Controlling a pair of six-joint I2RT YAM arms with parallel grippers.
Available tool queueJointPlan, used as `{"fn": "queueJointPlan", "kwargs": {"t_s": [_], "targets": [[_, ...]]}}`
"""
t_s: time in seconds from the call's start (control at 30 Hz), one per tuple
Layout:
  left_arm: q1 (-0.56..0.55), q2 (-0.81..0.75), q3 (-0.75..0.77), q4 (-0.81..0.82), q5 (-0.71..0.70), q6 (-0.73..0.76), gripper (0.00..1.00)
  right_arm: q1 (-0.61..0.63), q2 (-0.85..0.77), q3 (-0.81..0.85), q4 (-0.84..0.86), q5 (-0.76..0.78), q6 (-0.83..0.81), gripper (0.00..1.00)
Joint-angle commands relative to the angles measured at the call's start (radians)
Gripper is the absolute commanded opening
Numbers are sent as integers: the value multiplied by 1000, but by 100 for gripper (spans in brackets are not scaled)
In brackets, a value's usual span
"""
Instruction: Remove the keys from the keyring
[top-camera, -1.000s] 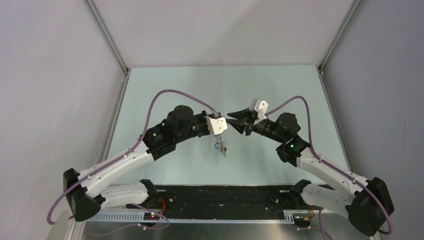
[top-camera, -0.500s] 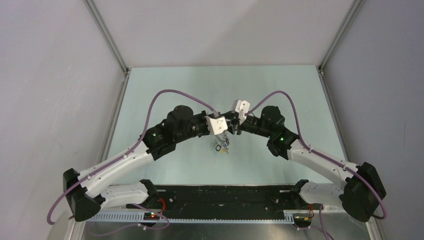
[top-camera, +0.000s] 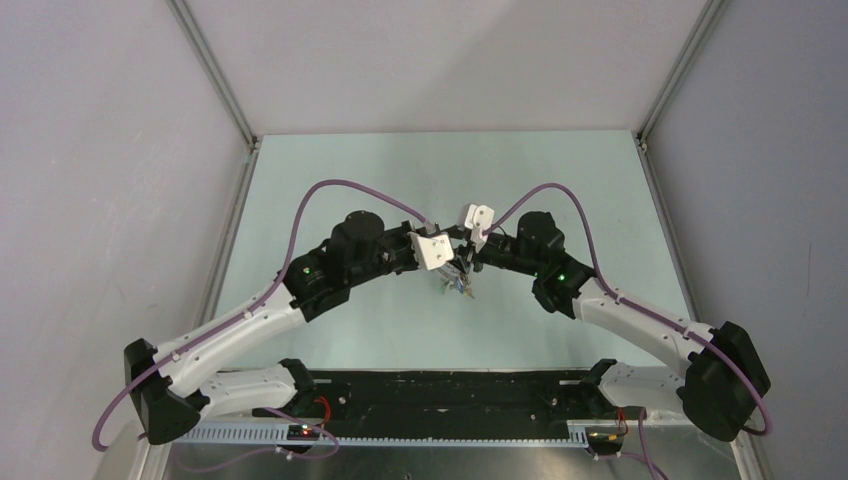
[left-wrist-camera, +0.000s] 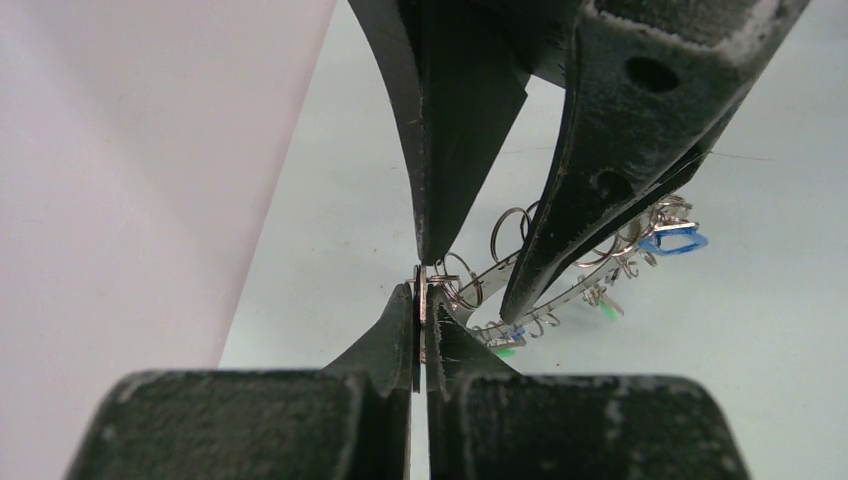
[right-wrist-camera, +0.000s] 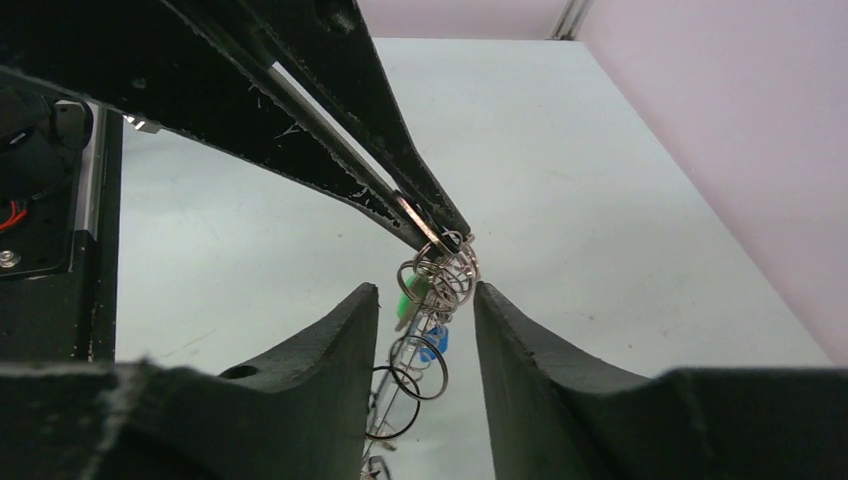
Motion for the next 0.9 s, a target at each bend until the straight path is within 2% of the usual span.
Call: {"fn": "queueJointPlan", "kwargs": {"t_s": [0.0,0.07,0.23,0.37,0.67,0.87], "targets": [[-3,-33,16,63,16,1,0,10,-3,47,8,-2,-27,43],[-2,-33,16,64,16,1,0,13,-2,52,1,0,-31,41],[-2,-35,16,64,18,1,0,36,3,57,-5,32,-53,48],[-3,-36,16,64,19,-2,0,68,14,58,22,103,-53,46],[-3,-42,17,64,11,-3,0,114,13,58,63,262,-19,19],[-2,-40,19,64,-20,-1,0,115,1,49,74,232,95,11]]}}
